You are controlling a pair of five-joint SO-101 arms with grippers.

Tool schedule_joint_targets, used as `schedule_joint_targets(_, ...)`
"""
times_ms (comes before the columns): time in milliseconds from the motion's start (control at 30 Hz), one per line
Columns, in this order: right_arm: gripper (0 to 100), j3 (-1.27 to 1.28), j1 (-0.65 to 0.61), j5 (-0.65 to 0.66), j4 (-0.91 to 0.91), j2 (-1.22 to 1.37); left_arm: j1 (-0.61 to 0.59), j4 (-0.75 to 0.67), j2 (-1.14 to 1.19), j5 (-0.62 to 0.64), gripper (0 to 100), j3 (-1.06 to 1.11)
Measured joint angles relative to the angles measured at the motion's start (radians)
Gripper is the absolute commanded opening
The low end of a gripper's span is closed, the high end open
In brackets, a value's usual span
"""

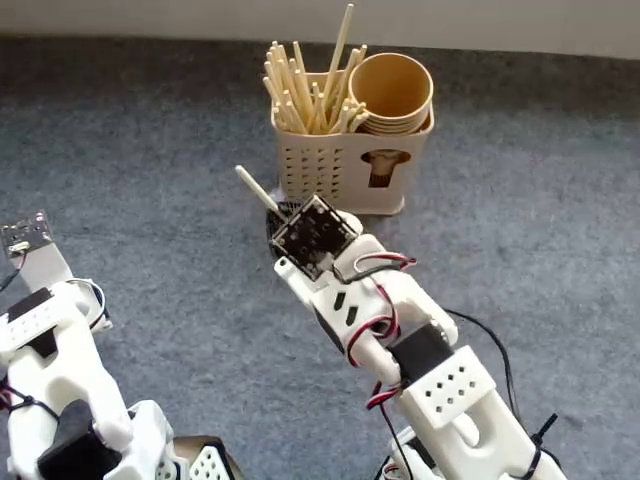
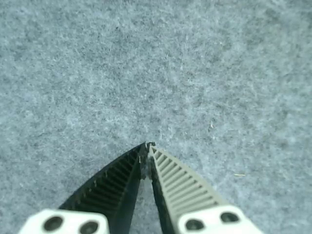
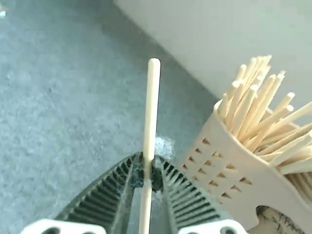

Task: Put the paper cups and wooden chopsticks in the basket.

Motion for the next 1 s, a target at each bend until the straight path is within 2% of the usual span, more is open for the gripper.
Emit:
schedule_joint_targets(133, 0.6, 0.075, 0.000, 0.000, -0.187, -0.077, 0.000, 0.000, 0.000, 0.000, 3, 0.000)
schedule_joint_targets(500, 0.6, 0.057, 0.000, 0.003, -0.493, -0.103, 0.000, 0.000, 0.000, 0.000, 3, 0.000)
schedule_joint_targets(733, 0.6, -0.078, 0.000, 0.003, -0.534, -0.098, 0.000, 0.000, 0.000, 0.000, 3, 0.000)
schedule_joint_targets(1000, 0.6, -0.293, 0.014, 0.003, -0.537, 0.095, 0.000, 0.000, 0.000, 0.000, 3, 0.000)
